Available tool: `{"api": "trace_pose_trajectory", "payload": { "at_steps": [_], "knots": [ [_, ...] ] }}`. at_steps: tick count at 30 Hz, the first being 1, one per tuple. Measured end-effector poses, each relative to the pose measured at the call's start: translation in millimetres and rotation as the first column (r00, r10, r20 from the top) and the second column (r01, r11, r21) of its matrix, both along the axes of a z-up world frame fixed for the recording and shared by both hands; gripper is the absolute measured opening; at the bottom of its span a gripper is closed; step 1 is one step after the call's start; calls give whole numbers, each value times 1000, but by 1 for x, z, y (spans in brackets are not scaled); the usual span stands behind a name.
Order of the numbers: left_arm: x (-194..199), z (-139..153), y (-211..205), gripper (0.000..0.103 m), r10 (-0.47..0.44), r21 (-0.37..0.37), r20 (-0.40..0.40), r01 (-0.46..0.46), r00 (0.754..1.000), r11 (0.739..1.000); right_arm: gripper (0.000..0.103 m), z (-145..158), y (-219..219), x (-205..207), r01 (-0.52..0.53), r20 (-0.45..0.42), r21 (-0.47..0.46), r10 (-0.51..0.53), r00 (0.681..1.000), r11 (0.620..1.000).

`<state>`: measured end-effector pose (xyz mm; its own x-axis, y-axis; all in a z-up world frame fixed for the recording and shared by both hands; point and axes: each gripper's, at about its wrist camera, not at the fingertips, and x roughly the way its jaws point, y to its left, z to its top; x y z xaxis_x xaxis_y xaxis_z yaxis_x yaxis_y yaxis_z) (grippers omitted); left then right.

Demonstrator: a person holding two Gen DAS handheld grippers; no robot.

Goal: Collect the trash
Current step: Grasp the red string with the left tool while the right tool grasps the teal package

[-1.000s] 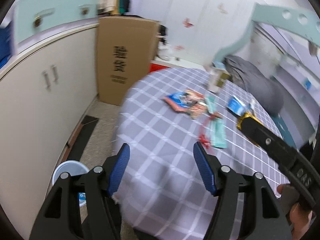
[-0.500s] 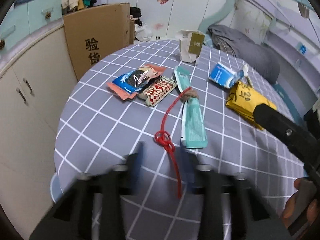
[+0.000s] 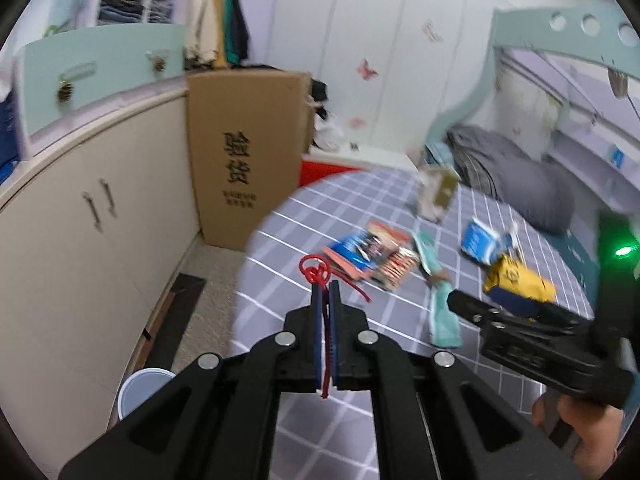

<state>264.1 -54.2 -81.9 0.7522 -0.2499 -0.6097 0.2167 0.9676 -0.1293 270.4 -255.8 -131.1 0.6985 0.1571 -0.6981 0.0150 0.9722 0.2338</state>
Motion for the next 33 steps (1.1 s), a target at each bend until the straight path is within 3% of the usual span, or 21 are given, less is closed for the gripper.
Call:
{"api": "trace_pose_trajectory", "payload": {
  "at_steps": [4, 6, 9, 16, 24, 28, 33],
  "knots": [
    [-3, 9, 27, 3, 36, -26, 18, -36, 999, 999, 37, -10, 6, 15, -4, -60, -37, 1, 998, 999],
    [-6, 11, 43, 3, 52, -34, 21, -51, 998, 998, 20, -11, 8, 17, -3, -74, -57, -1, 997, 998],
    [-8, 9, 63, 3, 76, -53, 8, -75, 997, 996, 16, -11, 8, 14, 3, -70, -69, -8, 998, 998],
    [-17, -3, 99, 3, 116, -75, -16, -117, 993, 990, 13, 10, 10, -14, 53, 34, -56, -51, 998, 997],
    [-30, -11, 150, 3, 171, -108, -38, -174, 985, 979, 12, 48, 45, -45, 22, 155, -50, -14, 988, 999],
    [-36, -17, 178, 3, 204, -129, -52, -209, 978, 969, 12, 50, 70, -44, -18, 150, -62, 27, 988, 998],
    [-42, -26, 197, 3, 219, -133, -64, -226, 974, 965, 12, 28, 83, -48, -40, 95, -49, 44, 995, 998]
  ]
}}
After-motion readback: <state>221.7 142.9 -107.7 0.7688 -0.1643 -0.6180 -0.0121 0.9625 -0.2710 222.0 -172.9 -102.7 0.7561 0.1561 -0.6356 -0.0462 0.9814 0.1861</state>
